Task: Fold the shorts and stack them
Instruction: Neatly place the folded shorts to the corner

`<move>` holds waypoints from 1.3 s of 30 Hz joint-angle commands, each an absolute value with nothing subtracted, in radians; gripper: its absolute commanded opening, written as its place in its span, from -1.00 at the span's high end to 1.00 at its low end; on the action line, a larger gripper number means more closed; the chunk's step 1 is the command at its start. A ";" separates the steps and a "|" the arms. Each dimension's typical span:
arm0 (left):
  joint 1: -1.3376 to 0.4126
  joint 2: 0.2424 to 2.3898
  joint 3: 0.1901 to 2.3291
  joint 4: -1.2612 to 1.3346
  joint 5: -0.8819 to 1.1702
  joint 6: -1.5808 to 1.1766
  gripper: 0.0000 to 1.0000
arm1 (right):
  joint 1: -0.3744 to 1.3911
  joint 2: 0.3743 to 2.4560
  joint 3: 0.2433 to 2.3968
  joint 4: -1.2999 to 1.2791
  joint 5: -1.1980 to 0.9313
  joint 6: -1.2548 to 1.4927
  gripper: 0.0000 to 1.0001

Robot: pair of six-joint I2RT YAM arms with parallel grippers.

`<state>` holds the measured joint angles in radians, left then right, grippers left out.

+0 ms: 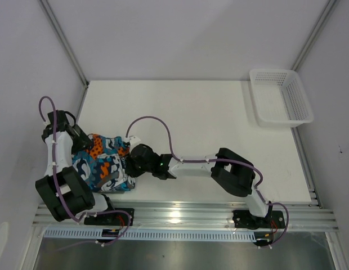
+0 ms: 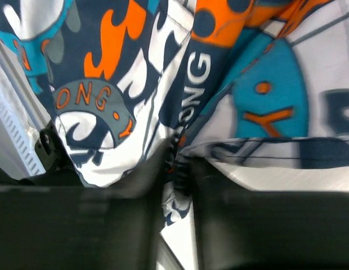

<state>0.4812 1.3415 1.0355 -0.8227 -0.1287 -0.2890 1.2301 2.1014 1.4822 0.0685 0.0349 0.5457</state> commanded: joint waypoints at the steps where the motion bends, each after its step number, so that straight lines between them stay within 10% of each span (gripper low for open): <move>1: 0.492 1.243 1.084 -0.802 -0.166 -0.298 -0.72 | 1.249 2.066 1.448 0.104 0.083 0.514 0.39; 4: 0.492 1.171 1.100 -0.798 -0.181 -0.296 -0.76 | 1.253 2.028 1.436 0.094 0.158 0.474 -0.34; 6: 0.491 1.134 1.103 -0.796 -0.186 -0.293 -0.76 | 1.250 1.993 1.431 0.078 0.193 0.437 -0.48; 25: 0.479 0.849 0.927 -0.629 0.337 -0.400 -0.77 | 1.097 1.895 1.421 0.189 -0.127 0.477 -0.54; 39: -0.093 0.759 0.753 -0.420 -0.082 -0.633 -0.88 | 0.759 1.352 0.959 0.104 0.174 0.353 -0.64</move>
